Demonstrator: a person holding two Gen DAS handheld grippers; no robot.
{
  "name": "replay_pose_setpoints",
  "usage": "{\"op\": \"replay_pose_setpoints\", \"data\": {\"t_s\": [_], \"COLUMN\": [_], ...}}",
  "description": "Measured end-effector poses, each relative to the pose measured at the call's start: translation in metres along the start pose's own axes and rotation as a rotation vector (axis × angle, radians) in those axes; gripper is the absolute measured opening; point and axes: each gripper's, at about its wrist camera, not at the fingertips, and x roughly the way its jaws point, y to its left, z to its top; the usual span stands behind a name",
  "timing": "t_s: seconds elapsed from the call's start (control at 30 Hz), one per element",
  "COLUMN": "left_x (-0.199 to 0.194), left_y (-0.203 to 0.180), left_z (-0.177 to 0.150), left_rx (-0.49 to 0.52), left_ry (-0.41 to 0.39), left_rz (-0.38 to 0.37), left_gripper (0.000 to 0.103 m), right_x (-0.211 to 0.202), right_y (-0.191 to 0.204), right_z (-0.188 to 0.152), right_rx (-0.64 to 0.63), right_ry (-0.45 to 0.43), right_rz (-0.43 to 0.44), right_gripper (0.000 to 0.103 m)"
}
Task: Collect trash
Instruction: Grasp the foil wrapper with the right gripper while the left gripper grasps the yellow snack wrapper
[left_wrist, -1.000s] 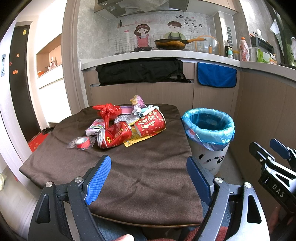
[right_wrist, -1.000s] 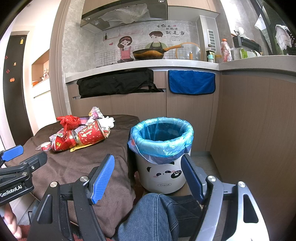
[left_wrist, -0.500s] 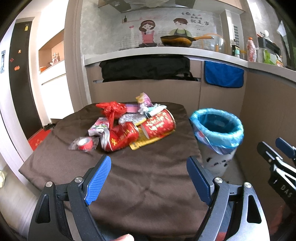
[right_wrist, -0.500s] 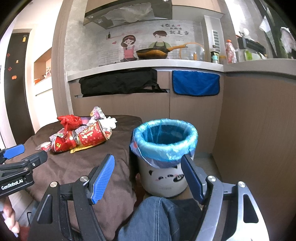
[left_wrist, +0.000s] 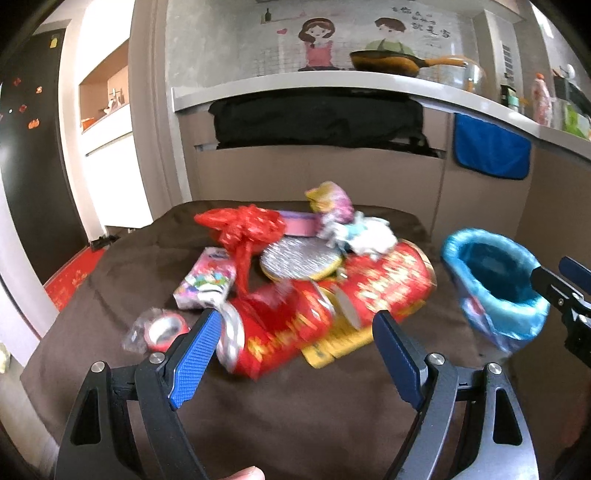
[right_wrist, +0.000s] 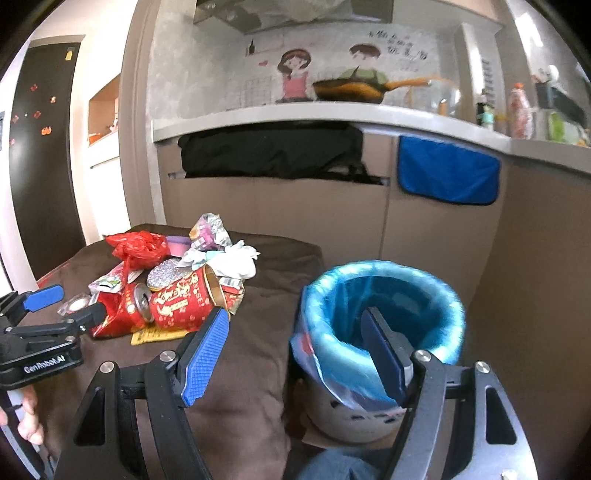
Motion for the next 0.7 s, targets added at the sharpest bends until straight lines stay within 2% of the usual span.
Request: {"op": "replay_pose_setpoints", "data": {"t_s": [0.2, 0.43, 0.7], "left_x": [0.025, 0.038, 0.039], "left_y": [0.037, 0.065, 0.075], "left_z": [0.015, 0.019, 0.012], "left_rx": [-0.038, -0.053, -0.059], "left_ry": [-0.04, 0.007, 0.034], "left_rz": [0.012, -0.009, -0.025], "left_gripper": [0.084, 0.084, 0.084], "right_x": [0.052, 0.092, 0.129], "right_y": [0.02, 0.058, 0.092], "right_z": [0.015, 0.031, 0.028], "right_rx": [-0.019, -0.067, -0.127], "right_ry": [0.056, 0.082, 0.174], "right_rz": [0.058, 0.164, 0.237], "right_gripper": [0.072, 0.07, 0.046]}}
